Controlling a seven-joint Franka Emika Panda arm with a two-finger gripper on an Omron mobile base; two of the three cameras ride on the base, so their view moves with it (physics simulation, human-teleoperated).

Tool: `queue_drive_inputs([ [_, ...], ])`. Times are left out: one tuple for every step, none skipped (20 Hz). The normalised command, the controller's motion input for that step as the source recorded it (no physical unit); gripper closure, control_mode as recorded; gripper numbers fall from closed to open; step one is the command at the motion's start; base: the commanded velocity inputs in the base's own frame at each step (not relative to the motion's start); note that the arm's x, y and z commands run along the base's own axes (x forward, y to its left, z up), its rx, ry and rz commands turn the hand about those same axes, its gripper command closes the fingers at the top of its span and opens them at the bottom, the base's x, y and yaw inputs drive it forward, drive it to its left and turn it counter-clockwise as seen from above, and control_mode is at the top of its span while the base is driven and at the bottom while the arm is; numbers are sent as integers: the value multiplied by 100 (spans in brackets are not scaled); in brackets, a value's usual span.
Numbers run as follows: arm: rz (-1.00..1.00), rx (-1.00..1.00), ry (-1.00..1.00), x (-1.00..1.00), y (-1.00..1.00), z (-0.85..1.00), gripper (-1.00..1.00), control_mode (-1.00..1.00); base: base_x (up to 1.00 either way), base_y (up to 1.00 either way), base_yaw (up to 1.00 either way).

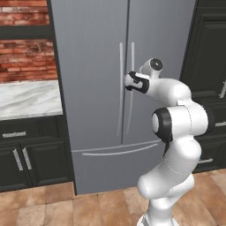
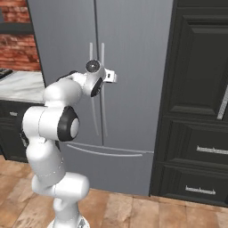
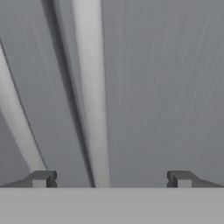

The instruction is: Retrieve the orange and apple from the fridge and place them into the bowl on the dining table.

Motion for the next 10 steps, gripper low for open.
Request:
queue_drive_inputs([
  [0,0,0,49,0,-28,-100,-100,0,0,0],
  [0,0,0,49,0,-30,-100,-100,0,0,0],
  [0,0,-4,38,0,-26,-100,-100,0,0,0],
  [0,0,-8,36,0,-26,-100,-100,0,0,0],
  [0,0,-9,35,0,-24,-100,-100,0,0,0],
  [0,0,-9,34,0,-24,-100,-100,0,0,0],
  [0,0,-8,36,0,-24,-100,-100,0,0,0],
  [0,0,-7,38,0,-25,-100,-100,0,0,0],
  [0,0,-6,39,0,-25,-100,-100,0,0,0],
  [0,0,-7,39,0,-25,-100,-100,0,0,0],
])
